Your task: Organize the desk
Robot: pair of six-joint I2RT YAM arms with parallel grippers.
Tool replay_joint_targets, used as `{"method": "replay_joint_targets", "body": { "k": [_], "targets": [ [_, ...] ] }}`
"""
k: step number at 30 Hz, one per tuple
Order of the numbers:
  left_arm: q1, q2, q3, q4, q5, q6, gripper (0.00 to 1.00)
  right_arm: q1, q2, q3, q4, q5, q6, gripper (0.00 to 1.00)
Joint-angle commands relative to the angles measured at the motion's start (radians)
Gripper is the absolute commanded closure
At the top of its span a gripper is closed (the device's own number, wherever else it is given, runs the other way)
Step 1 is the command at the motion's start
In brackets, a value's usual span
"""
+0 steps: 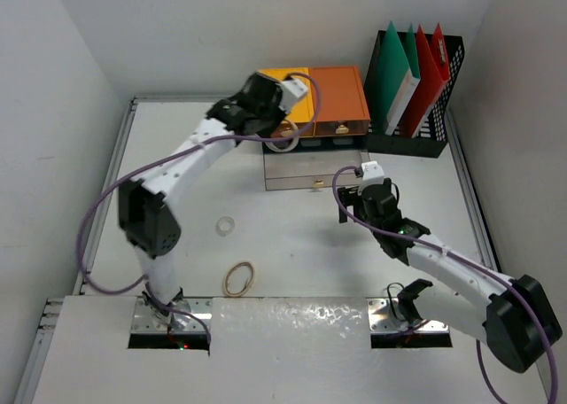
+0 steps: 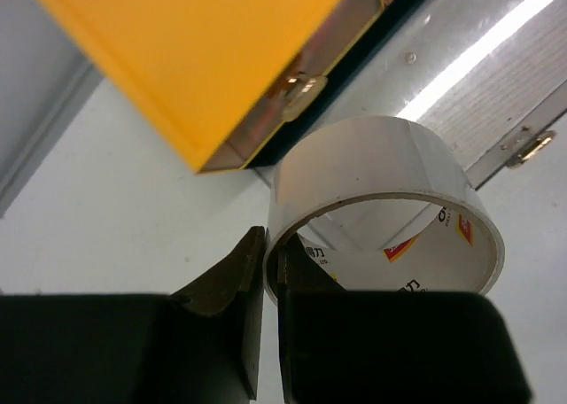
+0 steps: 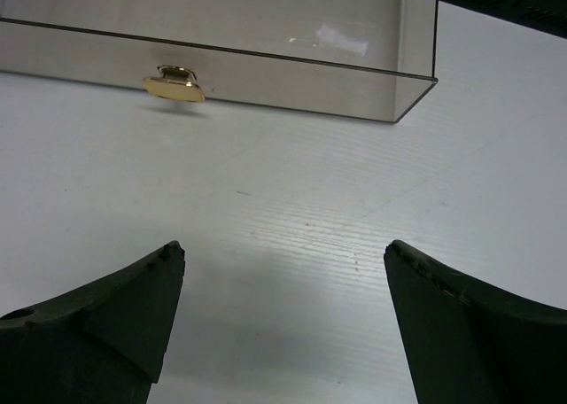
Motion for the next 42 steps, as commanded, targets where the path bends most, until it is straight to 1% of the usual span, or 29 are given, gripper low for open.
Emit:
{"method": "replay_joint_targets", "body": {
  "k": [1, 2, 4, 8, 11, 13, 17, 18, 22, 28, 30, 32, 35, 36, 37, 39, 42],
  "targets": [
    [-0.058, 0.134, 0.068, 0.003, -0.137, 0.015, 1.00, -0.006, -0.046, -0.014, 0.000, 0.044, -0.002, 0.09],
    [-0.081, 0.176, 0.081, 0.012, -0.163, 0.022, 1.00, -0.006, -0.058, -0.018, -0.003, 0.050, -0.004, 0.09],
    [-0.099, 0.212, 0.106, 0.048, -0.182, 0.033, 1.00, -0.009, -0.066, -0.026, -0.006, 0.058, -0.001, 0.09],
    [-0.112, 0.298, 0.115, 0.089, -0.246, 0.053, 1.00, -0.009, -0.049, -0.023, -0.004, 0.049, -0.004, 0.09],
    [-0.115, 0.324, 0.095, 0.086, -0.239, 0.062, 1.00, -0.009, -0.037, -0.015, -0.006, 0.053, -0.005, 0.09],
    [-0.115, 0.324, 0.051, 0.108, -0.242, 0.068, 1.00, -0.009, -0.029, -0.011, -0.003, 0.052, -0.007, 0.09],
    [-0.115, 0.341, 0.020, 0.135, -0.281, 0.087, 1.00, -0.008, -0.015, 0.003, 0.002, 0.038, -0.014, 0.09],
    [-0.115, 0.346, 0.022, 0.137, -0.281, 0.091, 0.99, -0.009, -0.014, 0.008, 0.000, 0.035, -0.017, 0.09],
    [-0.115, 0.369, 0.026, 0.134, -0.268, 0.104, 0.89, -0.008, -0.004, 0.026, -0.015, 0.016, -0.027, 0.08],
    [-0.115, 0.390, 0.029, 0.140, -0.246, 0.116, 0.87, -0.009, -0.010, 0.038, -0.029, 0.030, -0.039, 0.08],
    [-0.115, 0.395, 0.029, 0.137, -0.255, 0.124, 0.84, -0.009, -0.012, 0.045, -0.029, 0.026, -0.042, 0.08],
    [-0.115, 0.396, 0.031, 0.134, -0.258, 0.128, 0.79, -0.008, -0.012, 0.048, -0.026, 0.018, -0.050, 0.08],
    [-0.115, 0.395, 0.032, 0.132, -0.258, 0.134, 0.65, -0.009, -0.009, 0.051, -0.027, 0.022, -0.054, 0.08],
    [-0.115, 0.395, 0.034, 0.134, -0.262, 0.139, 0.55, -0.008, -0.006, 0.051, -0.029, 0.024, -0.056, 0.08],
    [-0.115, 0.395, 0.036, 0.135, -0.263, 0.142, 0.52, -0.009, -0.006, 0.052, -0.032, 0.022, -0.056, 0.08],
    [-0.115, 0.392, 0.046, 0.132, -0.274, 0.147, 0.48, -0.008, -0.006, 0.057, -0.036, 0.019, -0.057, 0.08],
    [-0.115, 0.383, 0.091, 0.102, -0.271, 0.144, 0.47, -0.009, -0.004, 0.072, -0.050, 0.004, -0.074, 0.08]
  ]
}}
